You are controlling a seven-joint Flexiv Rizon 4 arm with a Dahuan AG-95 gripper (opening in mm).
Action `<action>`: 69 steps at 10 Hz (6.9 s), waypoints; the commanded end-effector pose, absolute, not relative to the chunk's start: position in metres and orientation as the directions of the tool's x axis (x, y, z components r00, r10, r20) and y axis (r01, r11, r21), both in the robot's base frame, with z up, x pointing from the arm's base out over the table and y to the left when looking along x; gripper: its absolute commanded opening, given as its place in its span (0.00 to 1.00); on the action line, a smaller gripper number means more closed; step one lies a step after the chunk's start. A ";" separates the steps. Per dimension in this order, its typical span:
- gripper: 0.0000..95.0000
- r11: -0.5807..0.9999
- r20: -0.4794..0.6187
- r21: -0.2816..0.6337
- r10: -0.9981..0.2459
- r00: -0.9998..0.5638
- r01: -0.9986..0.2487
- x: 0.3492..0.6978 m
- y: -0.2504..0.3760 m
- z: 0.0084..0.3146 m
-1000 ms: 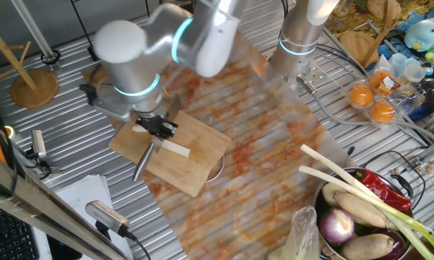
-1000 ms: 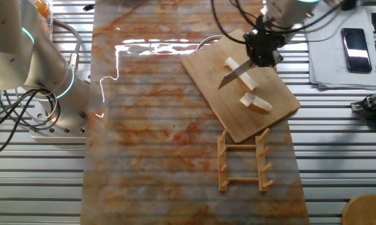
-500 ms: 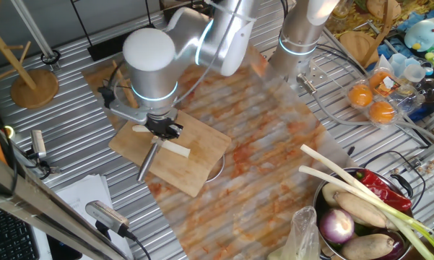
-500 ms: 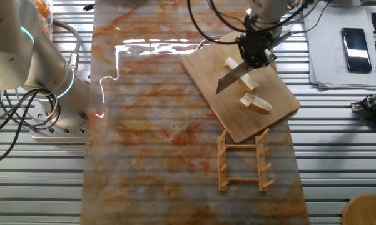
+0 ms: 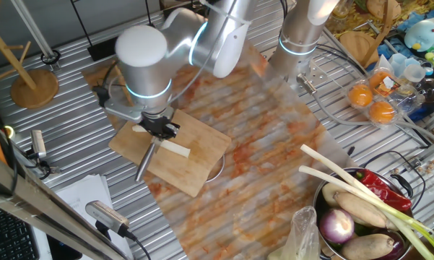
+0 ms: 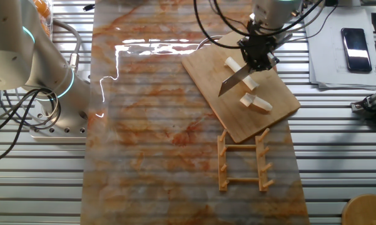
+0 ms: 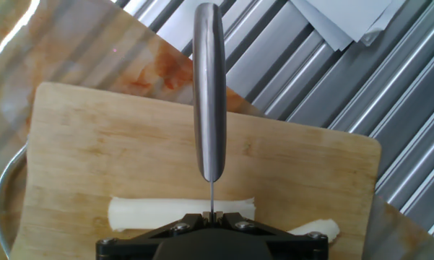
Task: Chop the scallions
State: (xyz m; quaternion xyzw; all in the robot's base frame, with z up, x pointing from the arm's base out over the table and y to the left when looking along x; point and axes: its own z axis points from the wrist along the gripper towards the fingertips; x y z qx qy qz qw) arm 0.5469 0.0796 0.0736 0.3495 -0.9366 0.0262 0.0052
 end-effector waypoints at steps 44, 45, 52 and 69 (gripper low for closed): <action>0.00 0.738 0.052 -0.052 -0.671 -0.739 -0.673 0.536 0.078 0.032; 0.00 0.738 0.054 -0.055 -0.671 -0.740 -0.673 0.536 0.080 0.031; 0.00 0.721 0.053 -0.066 -0.688 -0.724 -0.690 0.537 0.085 0.028; 0.00 0.725 0.032 0.018 -0.689 -0.724 -0.689 0.531 0.081 0.026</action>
